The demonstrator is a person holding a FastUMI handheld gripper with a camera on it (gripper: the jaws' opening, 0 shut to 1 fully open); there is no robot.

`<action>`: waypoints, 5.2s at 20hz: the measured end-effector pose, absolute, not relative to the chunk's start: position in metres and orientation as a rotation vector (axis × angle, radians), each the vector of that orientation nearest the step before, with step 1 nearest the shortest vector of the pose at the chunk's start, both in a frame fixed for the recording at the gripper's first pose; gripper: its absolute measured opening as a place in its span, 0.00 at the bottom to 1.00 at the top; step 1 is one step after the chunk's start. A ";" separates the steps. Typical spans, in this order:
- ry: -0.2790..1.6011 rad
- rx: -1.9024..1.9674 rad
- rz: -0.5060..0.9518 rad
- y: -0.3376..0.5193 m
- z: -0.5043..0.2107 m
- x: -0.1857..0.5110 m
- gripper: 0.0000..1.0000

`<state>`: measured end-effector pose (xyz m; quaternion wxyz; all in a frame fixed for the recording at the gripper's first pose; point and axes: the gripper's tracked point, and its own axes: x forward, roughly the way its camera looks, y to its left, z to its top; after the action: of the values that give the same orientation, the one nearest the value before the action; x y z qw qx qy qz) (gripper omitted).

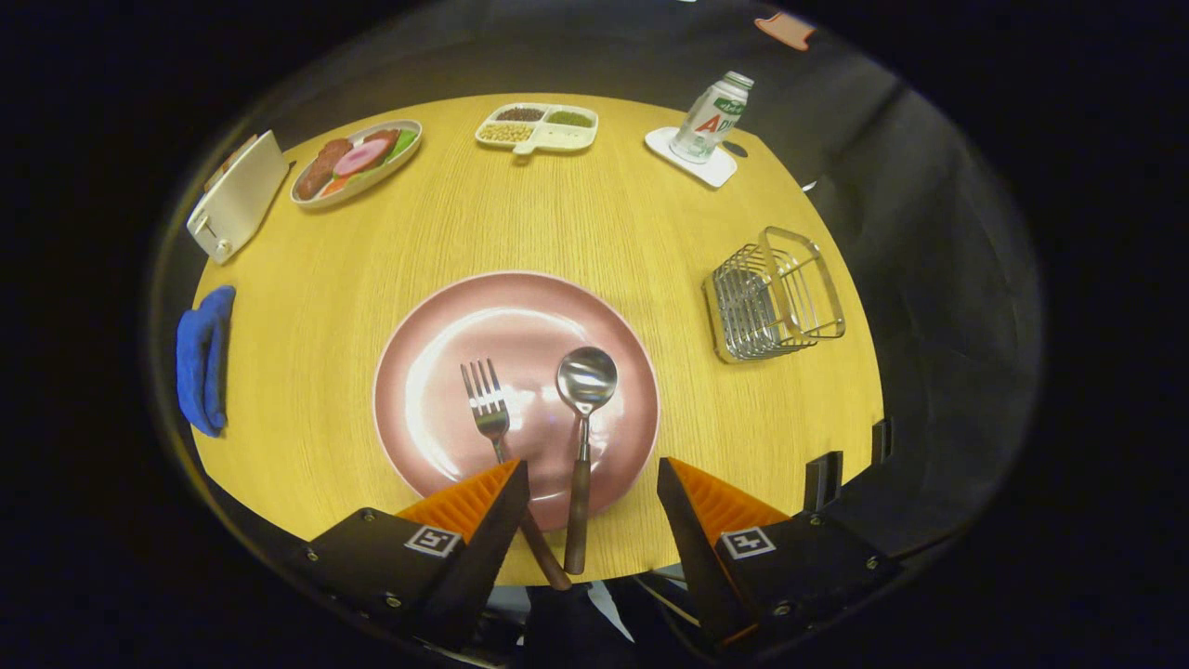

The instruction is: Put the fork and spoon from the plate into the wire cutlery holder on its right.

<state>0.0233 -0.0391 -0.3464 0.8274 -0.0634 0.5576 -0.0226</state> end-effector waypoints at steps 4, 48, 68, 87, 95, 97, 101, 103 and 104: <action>1.220 -0.129 -0.022 -0.035 -0.369 0.026 0.86; 1.143 -0.203 -0.269 -0.172 -0.257 0.076 0.06; 1.377 -0.251 -0.086 -0.215 -0.304 0.109 0.06; 0.910 -0.044 -0.168 -0.174 -0.205 0.113 0.18; 0.402 -0.013 -0.162 -0.138 -0.093 0.112 0.18; 0.325 -0.003 -0.141 -0.126 -0.071 0.105 0.18; 0.296 -0.002 -0.083 -0.098 -0.067 0.102 0.18; 0.309 -0.010 -0.055 -0.081 -0.073 0.099 0.18; 0.322 -0.013 -0.040 -0.073 -0.077 0.097 0.18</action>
<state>0.0969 -0.0731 -0.0765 0.9869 -0.0066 0.1601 -0.0199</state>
